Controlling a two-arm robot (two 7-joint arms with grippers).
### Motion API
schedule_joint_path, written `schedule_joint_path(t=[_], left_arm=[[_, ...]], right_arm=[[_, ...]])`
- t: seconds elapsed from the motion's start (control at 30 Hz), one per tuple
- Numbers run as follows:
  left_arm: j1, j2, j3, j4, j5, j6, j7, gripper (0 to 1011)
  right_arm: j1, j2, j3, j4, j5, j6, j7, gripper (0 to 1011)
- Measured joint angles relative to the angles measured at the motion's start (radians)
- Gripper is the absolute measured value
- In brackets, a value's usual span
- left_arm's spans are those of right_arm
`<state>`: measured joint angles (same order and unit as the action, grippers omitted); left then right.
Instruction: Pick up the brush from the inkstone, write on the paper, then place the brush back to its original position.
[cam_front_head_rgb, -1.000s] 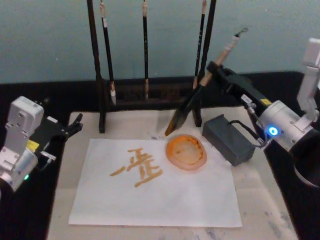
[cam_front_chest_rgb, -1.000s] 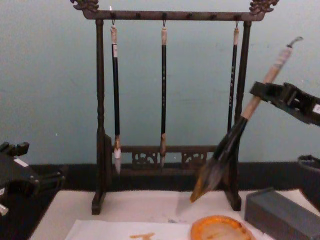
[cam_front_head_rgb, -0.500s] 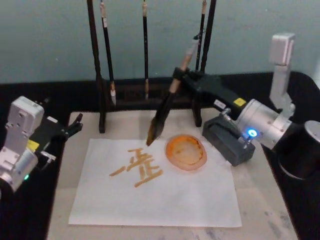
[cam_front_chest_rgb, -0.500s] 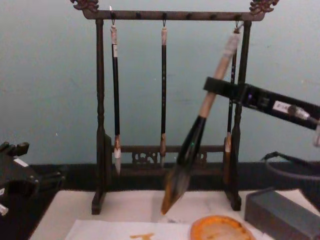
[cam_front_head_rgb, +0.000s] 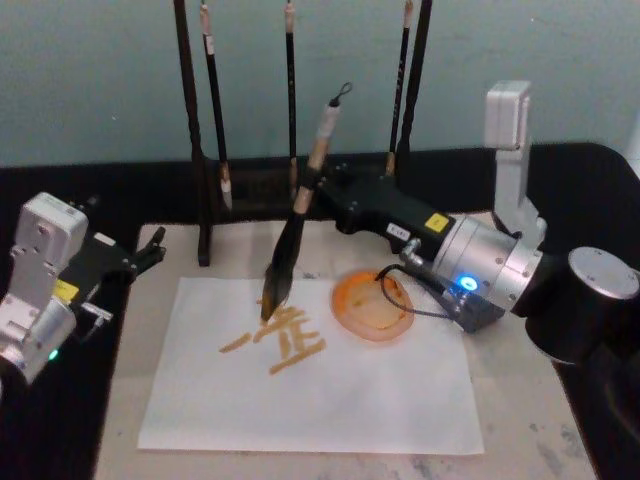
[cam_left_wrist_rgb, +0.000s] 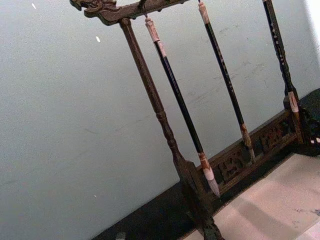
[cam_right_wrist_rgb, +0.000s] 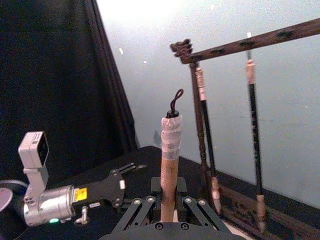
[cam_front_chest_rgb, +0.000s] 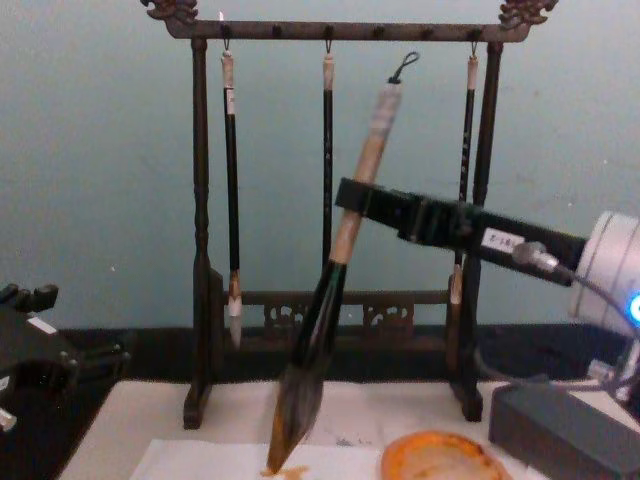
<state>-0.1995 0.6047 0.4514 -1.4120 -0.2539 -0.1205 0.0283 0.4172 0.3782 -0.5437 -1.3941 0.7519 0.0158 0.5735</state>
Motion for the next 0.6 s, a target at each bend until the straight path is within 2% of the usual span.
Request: schedule_joint_path(t=[0.33,0.6], left_arm=[[0.0,0.0,0.0,0.0,0.0,0.0,0.0,1010],[0.0,0.0,0.0,0.0,0.0,0.0,0.0,1010]], right_arm=[[0.015,-0.032,-0.027,0.034,-0.049,-0.032,0.012,172],[0.034,-0.065,-0.047,0.087,-0.119,-0.09,0.027,172]])
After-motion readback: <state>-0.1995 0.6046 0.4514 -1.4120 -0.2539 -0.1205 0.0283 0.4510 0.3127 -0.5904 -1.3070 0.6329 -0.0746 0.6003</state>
